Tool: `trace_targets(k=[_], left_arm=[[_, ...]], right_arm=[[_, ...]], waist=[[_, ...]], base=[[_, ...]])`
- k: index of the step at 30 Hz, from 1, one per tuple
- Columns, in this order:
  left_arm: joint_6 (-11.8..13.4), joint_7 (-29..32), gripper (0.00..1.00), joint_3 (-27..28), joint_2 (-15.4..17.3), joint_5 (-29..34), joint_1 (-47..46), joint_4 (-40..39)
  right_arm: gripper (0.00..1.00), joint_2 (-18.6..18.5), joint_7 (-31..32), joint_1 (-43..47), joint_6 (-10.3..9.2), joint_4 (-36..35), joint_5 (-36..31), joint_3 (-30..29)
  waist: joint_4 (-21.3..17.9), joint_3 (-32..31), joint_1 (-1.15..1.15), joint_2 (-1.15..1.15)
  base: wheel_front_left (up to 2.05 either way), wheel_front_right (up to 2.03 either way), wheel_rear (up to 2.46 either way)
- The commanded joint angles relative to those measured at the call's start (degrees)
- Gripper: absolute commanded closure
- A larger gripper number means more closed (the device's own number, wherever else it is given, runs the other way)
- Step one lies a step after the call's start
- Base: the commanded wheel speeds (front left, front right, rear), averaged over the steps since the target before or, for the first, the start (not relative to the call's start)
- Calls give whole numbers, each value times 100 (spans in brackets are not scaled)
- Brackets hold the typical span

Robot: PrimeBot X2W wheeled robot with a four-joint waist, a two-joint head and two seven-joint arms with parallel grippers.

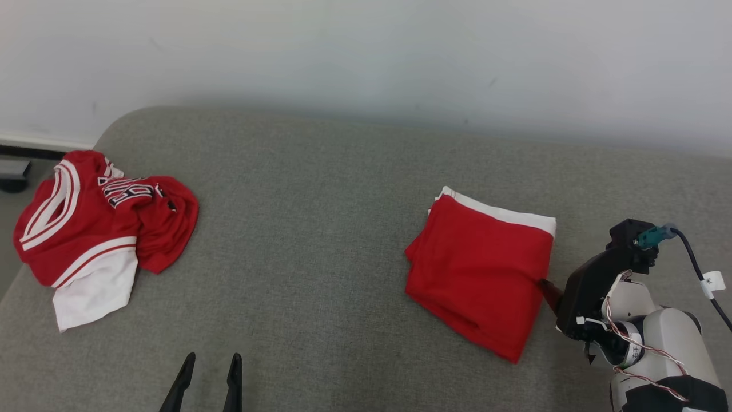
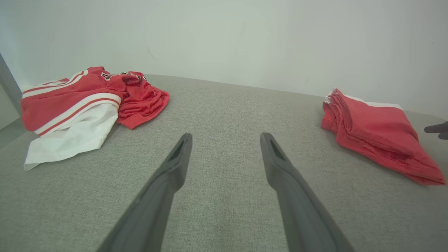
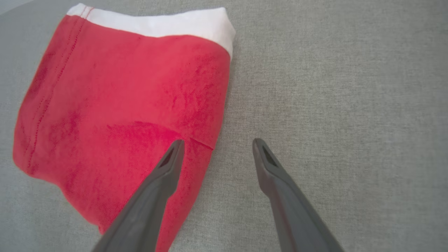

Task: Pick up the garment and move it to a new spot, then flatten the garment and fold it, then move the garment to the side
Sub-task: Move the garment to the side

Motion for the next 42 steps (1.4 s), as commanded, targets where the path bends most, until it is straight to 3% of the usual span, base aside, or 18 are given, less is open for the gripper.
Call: trace_targets(k=[1,10,11,12,13,14,15,24,32,42], left_arm=[[1,-21,0,-17,23,-27,-102,9],[1,-21,0,-140,-1,-60,-228,86],[1,-21,0,-156,-1,-65,-250,91],[1,-21,0,-167,2,-67,-269,95],[1,-21,0,-167,2,-67,-269,95],[1,-21,0,-155,7,-75,-280,95],[1,-21,0,-159,11,-80,-291,95],[1,-22,0,-210,26,-105,-475,-190],[1,-21,0,-691,286,-173,-1002,-649],[1,-21,0,-1552,826,12,-1797,-1102]], right_arm=[[0,-2,-102,-85,5,132,-66,-13],[0,11,-387,-190,6,998,-143,152],[29,16,-384,-192,5,1068,-161,216],[66,22,-394,-187,5,1111,-188,278],[66,22,-394,-187,5,1111,-188,278],[80,30,-406,-181,5,1127,-222,368],[100,31,-414,-176,5,1114,-273,440],[100,-176,-363,-68,2,187,-1047,905],[100,-1308,-348,-132,2,-435,-1180,1405],[100,-2593,-1039,-627,2,-51,-1420,1415]], waist=[[313,321,-1,0],[355,508,-1,0],[331,515,-1,0],[303,521,-1,0],[303,521,-1,0],[264,526,-1,0],[229,533,-1,0],[-409,766,-1,0],[-1258,1390,-1,0],[-1905,2338,-1,0]], base=[[0,0,0],[0,0,0],[0,0,0],[0,0,0],[0,0,0],[0,0,0],[0,0,0],[0,0,0],[0,0,0],[0,0,0]])
